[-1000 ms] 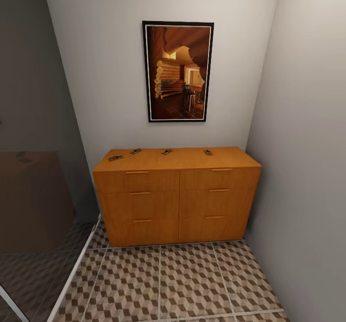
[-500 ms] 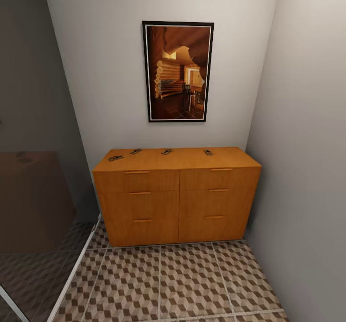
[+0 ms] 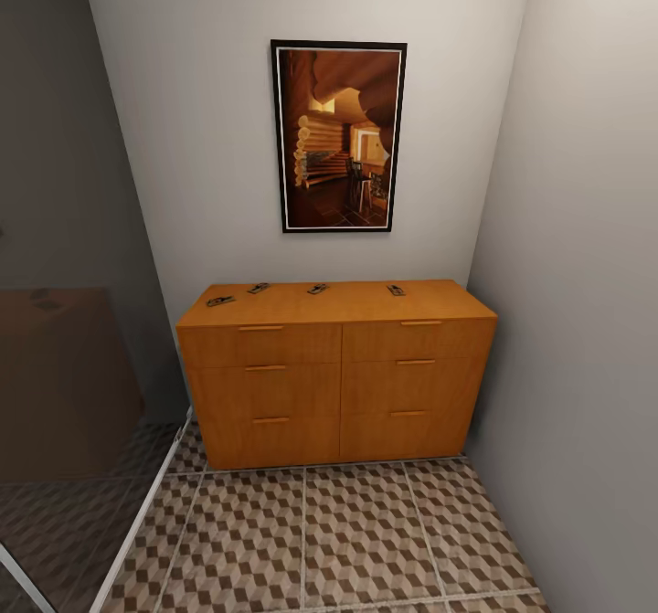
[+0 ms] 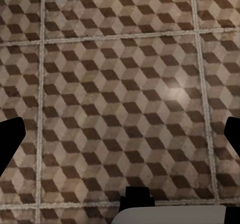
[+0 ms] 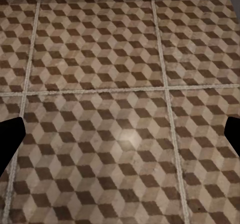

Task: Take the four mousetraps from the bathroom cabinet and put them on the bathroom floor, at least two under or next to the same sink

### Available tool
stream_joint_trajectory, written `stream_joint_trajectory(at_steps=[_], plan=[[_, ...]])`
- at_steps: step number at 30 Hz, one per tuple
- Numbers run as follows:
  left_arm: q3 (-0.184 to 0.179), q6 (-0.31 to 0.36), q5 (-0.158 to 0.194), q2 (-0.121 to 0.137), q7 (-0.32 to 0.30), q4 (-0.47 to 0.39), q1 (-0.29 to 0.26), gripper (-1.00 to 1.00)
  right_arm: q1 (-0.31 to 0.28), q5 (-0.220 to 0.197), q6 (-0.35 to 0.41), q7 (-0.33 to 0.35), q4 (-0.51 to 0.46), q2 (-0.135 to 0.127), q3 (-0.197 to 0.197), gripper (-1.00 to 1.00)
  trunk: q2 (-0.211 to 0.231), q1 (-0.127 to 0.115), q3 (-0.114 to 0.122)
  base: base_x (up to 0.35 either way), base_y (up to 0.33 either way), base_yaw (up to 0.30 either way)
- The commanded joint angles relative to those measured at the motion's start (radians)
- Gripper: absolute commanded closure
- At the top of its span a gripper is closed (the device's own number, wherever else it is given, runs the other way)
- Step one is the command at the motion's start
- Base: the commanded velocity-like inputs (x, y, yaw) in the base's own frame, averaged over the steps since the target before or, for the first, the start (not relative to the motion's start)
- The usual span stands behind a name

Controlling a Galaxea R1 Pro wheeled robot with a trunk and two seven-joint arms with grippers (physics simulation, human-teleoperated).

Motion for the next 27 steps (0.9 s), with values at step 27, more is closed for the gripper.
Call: stream_joint_trajectory(at_steps=[27], plan=[[0.001,-0.001,0.002,0.000,0.000,-0.001,0.000,-1.00,-0.001,0.001,-0.003,-0.001,0.001,0.000,0.002,-1.00,0.000,0.000,-0.001,0.000,0.000,0.000]])
